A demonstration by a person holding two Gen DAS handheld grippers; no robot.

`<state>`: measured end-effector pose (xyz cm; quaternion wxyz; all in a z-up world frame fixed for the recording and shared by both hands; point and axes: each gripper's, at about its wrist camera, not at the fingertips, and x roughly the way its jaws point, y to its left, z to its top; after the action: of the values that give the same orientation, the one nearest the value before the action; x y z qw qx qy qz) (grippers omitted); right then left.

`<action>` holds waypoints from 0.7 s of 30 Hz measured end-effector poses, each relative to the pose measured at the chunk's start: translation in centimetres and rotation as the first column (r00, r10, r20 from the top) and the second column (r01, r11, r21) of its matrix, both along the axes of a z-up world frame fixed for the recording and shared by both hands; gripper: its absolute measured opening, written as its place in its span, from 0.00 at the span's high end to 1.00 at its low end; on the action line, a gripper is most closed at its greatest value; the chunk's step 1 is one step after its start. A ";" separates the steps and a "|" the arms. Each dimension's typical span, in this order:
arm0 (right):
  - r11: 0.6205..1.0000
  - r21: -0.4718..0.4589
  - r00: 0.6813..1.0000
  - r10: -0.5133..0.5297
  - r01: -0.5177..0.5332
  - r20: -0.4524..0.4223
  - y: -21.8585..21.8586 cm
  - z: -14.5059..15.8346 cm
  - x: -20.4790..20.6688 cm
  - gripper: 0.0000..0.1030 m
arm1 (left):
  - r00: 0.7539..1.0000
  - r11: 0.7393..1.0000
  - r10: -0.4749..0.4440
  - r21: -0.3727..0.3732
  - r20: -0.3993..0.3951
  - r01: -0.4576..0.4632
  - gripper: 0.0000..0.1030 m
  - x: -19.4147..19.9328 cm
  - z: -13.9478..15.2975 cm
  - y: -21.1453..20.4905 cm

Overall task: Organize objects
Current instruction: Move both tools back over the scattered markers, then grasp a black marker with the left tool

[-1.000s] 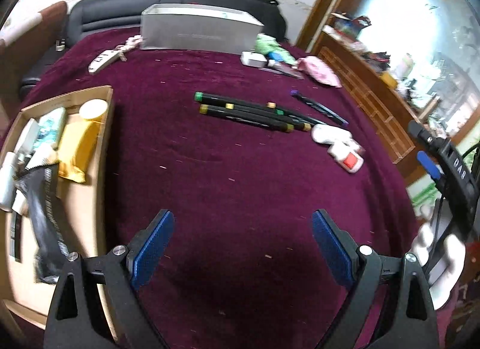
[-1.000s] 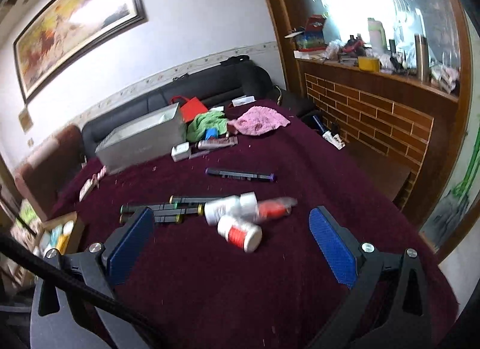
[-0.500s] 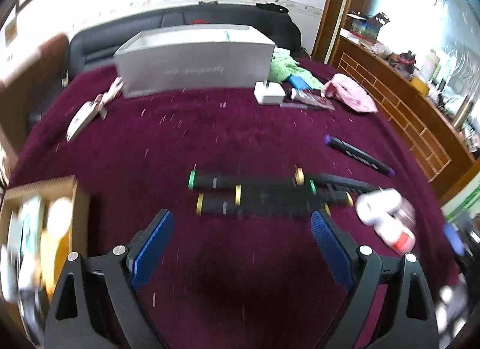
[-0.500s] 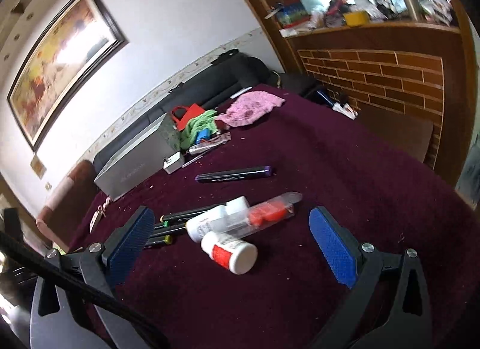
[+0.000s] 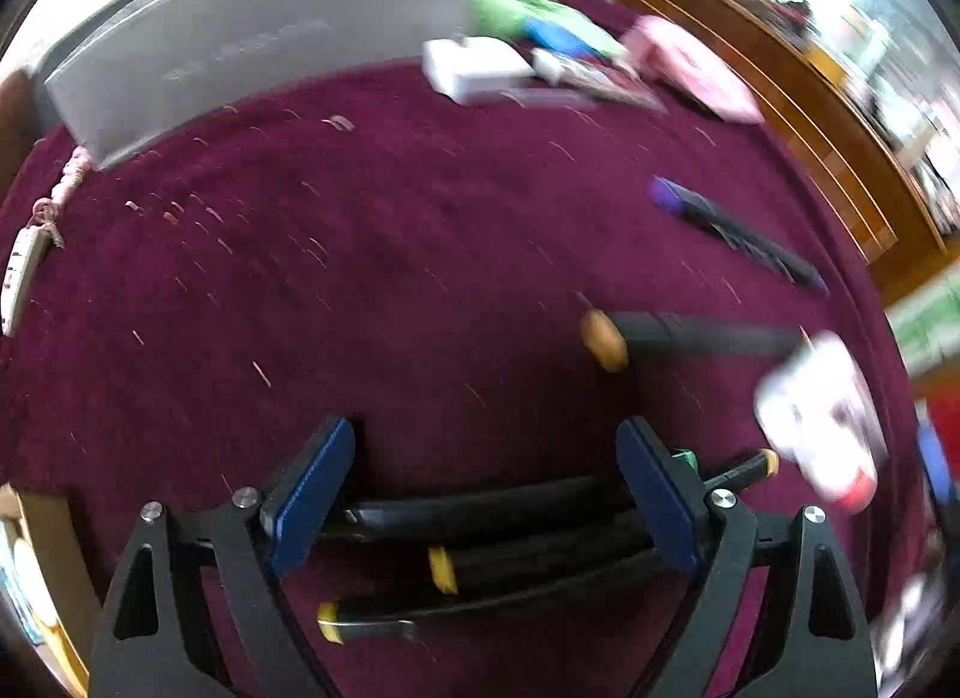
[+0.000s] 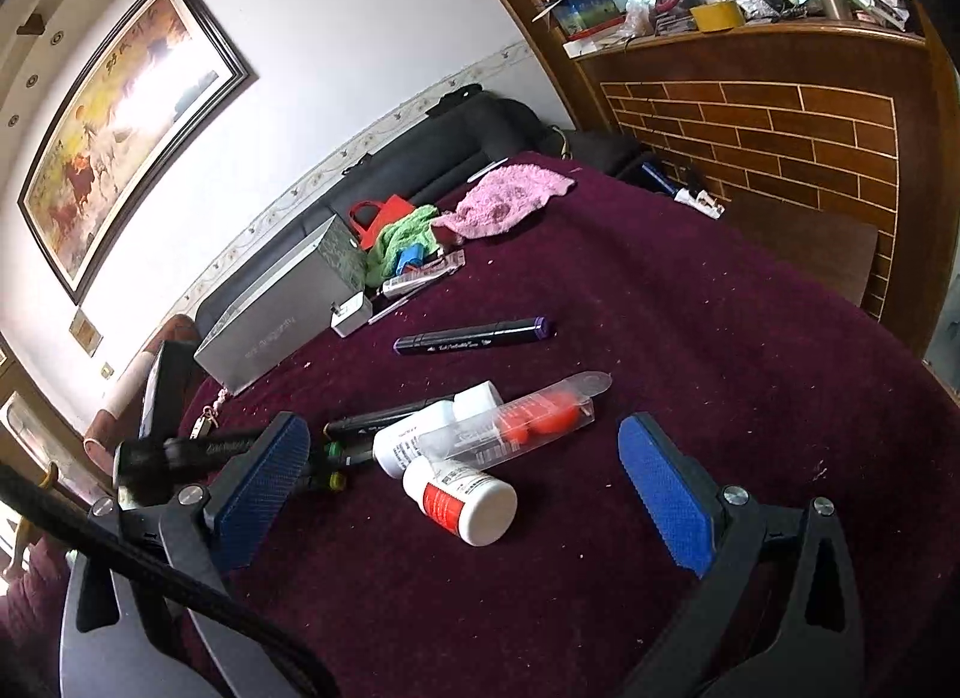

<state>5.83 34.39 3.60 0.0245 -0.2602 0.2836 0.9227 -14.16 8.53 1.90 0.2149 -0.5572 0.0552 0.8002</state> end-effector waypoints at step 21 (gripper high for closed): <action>0.999 0.033 0.999 -0.005 0.004 0.046 -0.4 -0.6 -0.4 0.00 | 0.900 0.895 -0.394 -0.301 -0.186 0.329 0.47 11.3 0.2 3.3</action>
<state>5.45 34.01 3.01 0.0374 -0.2801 0.2683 0.9210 -2.85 11.84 2.07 0.2770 -0.4585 0.2895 0.7932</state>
